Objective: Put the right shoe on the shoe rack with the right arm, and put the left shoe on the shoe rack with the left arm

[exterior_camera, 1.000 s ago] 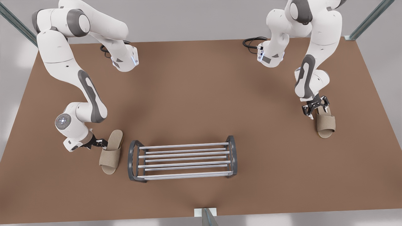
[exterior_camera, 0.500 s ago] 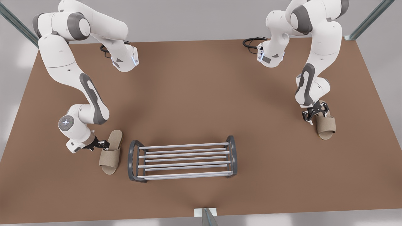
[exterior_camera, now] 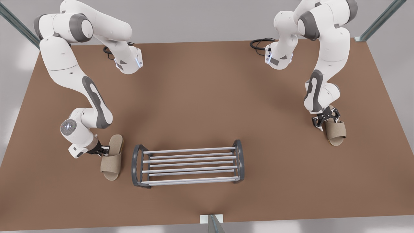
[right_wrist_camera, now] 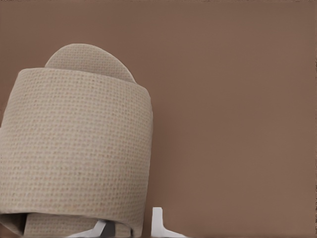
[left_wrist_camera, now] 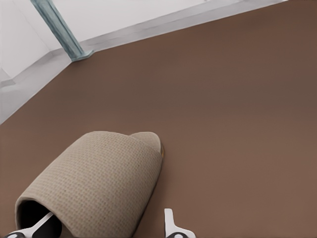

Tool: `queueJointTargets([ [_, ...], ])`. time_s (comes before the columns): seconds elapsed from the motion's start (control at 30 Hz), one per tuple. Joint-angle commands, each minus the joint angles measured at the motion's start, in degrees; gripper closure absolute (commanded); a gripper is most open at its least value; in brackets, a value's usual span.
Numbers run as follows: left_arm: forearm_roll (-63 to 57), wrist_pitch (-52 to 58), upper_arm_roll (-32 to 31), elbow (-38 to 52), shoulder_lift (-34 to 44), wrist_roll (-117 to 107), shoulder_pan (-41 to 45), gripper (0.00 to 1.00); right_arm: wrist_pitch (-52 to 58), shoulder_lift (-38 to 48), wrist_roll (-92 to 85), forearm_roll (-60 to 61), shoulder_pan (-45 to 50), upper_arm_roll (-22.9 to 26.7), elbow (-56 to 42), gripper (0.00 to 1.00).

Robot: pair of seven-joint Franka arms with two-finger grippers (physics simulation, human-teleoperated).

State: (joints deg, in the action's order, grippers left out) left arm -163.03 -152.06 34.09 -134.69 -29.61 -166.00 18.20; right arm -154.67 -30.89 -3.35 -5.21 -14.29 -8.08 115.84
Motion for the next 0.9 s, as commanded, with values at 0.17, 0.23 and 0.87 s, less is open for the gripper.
queueJointTargets([
  [0.17, 0.1, 0.1, 0.1, 0.5, 0.3, -20.1, 0.1, 0.27, 0.3, 0.1, -2.5, 0.0, 0.1, 0.0, -0.1, 0.79],
  [0.23, 0.0, 0.1, 0.1, 0.5, 0.5, -20.1, 0.1, 0.38, 1.7, 0.6, -2.5, 0.0, 0.1, 0.0, -0.1, 0.79],
  [0.87, -0.7, -0.8, 0.7, 0.3, 16.9, -19.4, 8.0, 0.79, 42.6, 19.6, 6.4, 0.2, 2.2, -12.0, -23.5, 0.79],
])
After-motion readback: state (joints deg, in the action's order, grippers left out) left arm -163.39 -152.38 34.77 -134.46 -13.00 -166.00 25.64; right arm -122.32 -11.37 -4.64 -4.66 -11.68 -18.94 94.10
